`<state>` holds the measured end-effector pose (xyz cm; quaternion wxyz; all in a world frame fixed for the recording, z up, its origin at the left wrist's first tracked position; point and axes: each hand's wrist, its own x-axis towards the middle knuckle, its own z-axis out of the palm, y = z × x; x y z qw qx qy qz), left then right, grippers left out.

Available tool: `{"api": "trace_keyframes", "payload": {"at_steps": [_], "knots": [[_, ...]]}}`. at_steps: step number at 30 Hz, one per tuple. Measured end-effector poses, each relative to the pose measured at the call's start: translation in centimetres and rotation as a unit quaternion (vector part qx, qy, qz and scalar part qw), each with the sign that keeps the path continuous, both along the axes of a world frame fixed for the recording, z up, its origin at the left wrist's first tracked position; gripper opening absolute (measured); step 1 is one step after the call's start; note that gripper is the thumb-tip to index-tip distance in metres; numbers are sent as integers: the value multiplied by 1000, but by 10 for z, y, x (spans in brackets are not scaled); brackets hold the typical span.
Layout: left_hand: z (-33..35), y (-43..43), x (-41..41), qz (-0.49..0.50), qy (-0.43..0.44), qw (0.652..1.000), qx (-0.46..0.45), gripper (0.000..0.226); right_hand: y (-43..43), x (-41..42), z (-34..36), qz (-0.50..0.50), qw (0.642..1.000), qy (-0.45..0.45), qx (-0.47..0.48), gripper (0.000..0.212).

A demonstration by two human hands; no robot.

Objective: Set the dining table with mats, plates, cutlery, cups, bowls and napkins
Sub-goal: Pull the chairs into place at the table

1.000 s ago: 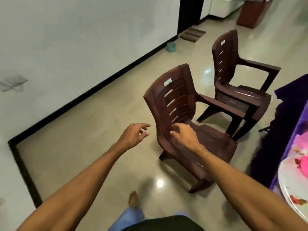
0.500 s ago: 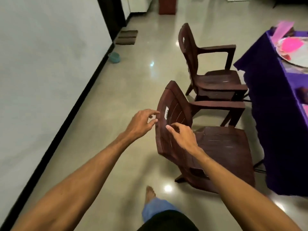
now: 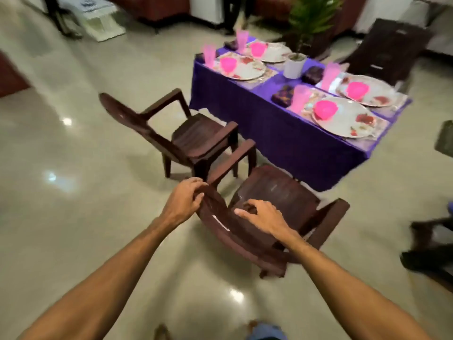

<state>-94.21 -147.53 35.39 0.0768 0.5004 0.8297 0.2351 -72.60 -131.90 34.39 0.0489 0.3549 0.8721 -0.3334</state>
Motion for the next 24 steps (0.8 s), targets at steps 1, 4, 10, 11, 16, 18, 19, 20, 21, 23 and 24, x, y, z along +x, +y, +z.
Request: {"api": "trace_keyframes", "payload": {"at_steps": [1, 4, 10, 11, 16, 18, 19, 20, 21, 23, 24], "knots": [[0, -2, -8, -35, 3, 999, -11, 30, -12, 3, 2, -32, 999, -6, -2, 63], [3, -14, -22, -114, 4, 993, -36, 30, -53, 13, 4, -116, 993, -30, -3, 60], [-4, -25, -44, -273, 50, 953, -123, 48, -127, 21, 9, -172, 983, -67, -7, 69], [-7, -24, -46, -293, 65, 943, -141, 53, -135, 21, 8, -164, 983, -83, 18, 70], [-17, -7, -47, -349, 141, 902, -210, 59, -150, 15, -9, -162, 963, -164, 138, 65], [-25, 0, -50, -353, 169, 895, -214, 53, -152, 11, -13, -170, 953, -187, 164, 57], [-28, 4, -53, -354, 186, 893, -206, 51, -151, 9, -15, -177, 950, -191, 173, 54], [-33, 5, -54, -355, 203, 891, -196, 48, -150, 8, -18, -182, 947, -194, 178, 51], [-37, 6, -56, -353, 217, 891, -183, 45, -149, 7, -19, -186, 945, -197, 182, 48], [-43, 7, -58, -345, 227, 895, -168, 42, -144, 7, -20, -183, 943, -208, 183, 43], [-43, 7, -59, -341, 224, 898, -166, 42, -142, 7, -21, -182, 943, -212, 183, 43]]}}
